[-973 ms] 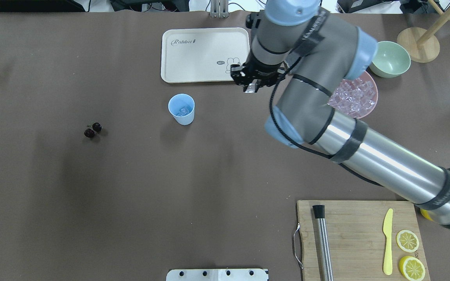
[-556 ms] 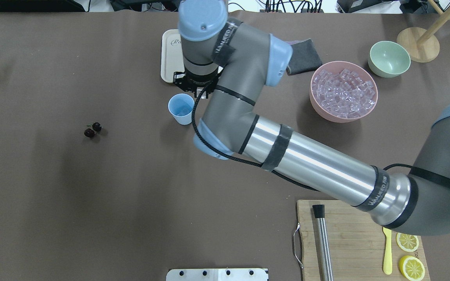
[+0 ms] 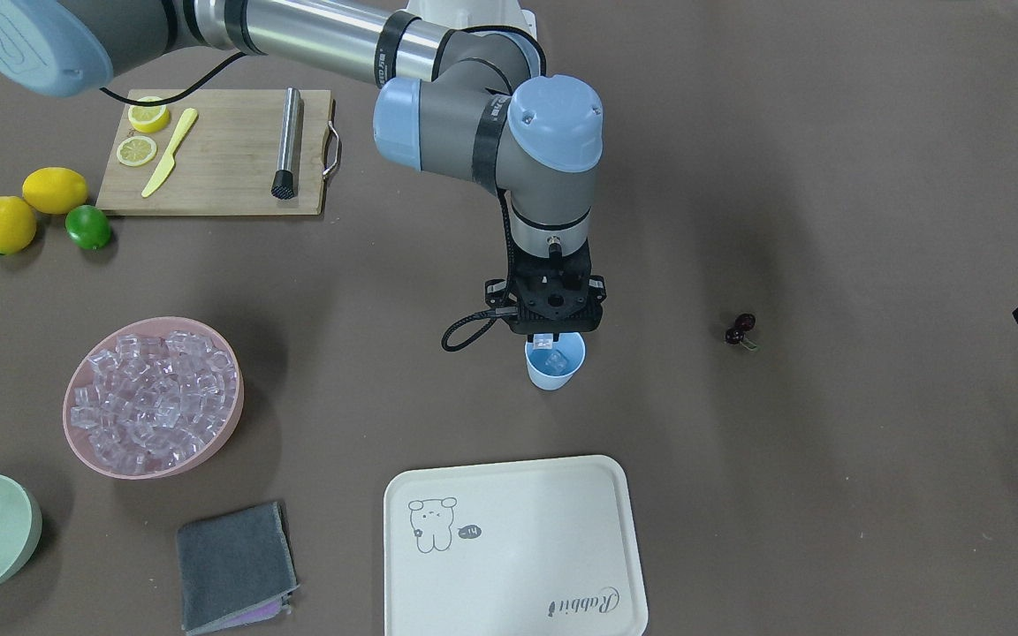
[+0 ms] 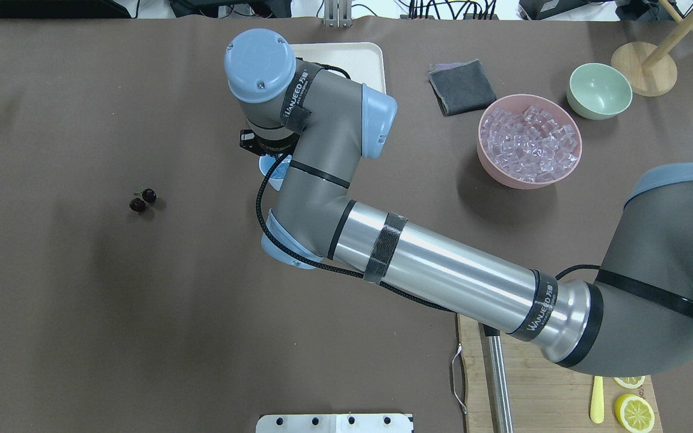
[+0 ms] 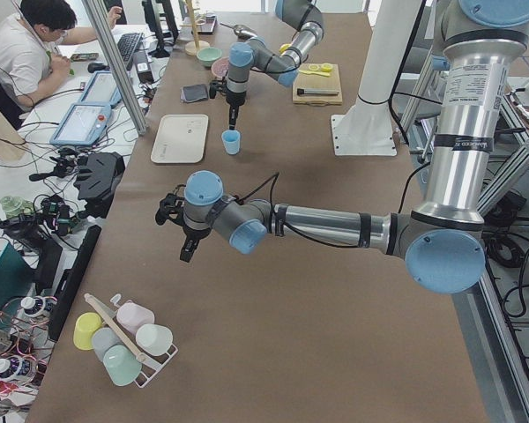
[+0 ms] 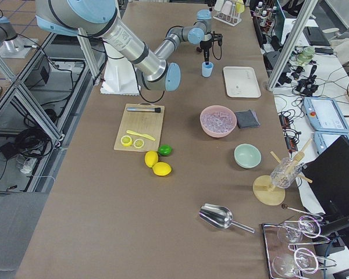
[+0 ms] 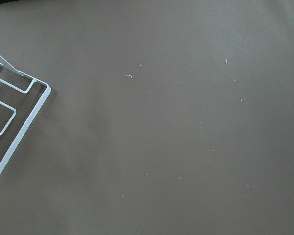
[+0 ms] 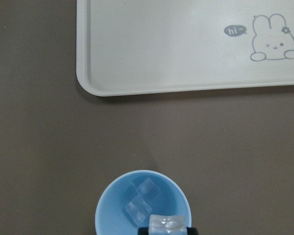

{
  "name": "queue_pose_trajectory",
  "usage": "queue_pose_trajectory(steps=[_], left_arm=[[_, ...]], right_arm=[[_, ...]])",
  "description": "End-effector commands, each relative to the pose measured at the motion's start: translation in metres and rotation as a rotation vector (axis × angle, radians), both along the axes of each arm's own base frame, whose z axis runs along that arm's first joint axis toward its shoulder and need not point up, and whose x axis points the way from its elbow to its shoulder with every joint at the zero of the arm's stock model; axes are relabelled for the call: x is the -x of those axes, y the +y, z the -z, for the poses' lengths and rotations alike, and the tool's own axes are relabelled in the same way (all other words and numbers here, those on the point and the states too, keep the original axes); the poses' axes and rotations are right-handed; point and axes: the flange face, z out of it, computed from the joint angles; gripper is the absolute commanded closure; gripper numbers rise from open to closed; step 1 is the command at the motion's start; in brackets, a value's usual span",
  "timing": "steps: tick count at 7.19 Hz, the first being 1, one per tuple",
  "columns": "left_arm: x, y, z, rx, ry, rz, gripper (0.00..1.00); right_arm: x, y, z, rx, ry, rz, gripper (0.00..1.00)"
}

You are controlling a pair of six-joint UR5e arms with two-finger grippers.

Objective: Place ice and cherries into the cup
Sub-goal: 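Carry the ice cube with the right gripper over the blue cup, then open the right gripper to drop the ice into the cup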

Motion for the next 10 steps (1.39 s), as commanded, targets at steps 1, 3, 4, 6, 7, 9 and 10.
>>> queue_pose_trajectory(steps=[1, 3, 4, 6, 7, 9, 10], left_arm=[[0.0, -0.001, 0.0, -0.007, -0.002, -0.005, 0.03], [0.0, -0.002, 0.0, -0.016, -0.018, 0.005, 0.03], [0.0, -0.003, -0.004, -0.027, -0.017, 0.005, 0.03], [0.001, -0.002, -0.006, -0.078, -0.004, 0.01, 0.03], [0.001, -0.003, -0.018, -0.068, -0.012, 0.015, 0.03], [0.001, -0.005, -0.018, -0.069, -0.017, 0.021, 0.03], [0.0, -0.008, -0.016, -0.076, -0.019, 0.017, 0.03]], right_arm=[[0.006, 0.004, 0.004, -0.016, -0.007, -0.003, 1.0], [0.015, 0.008, -0.002, -0.042, 0.001, -0.016, 1.0], [0.016, 0.007, -0.007, -0.04, 0.01, -0.012, 0.81], [0.014, 0.007, -0.009, -0.038, 0.008, -0.019, 0.12], [0.007, 0.0, -0.008, -0.037, 0.005, -0.031, 0.02], [-0.031, -0.035, -0.011, -0.03, -0.005, -0.063, 0.01], [-0.083, -0.054, -0.036, -0.006, -0.043, -0.049, 0.01]])
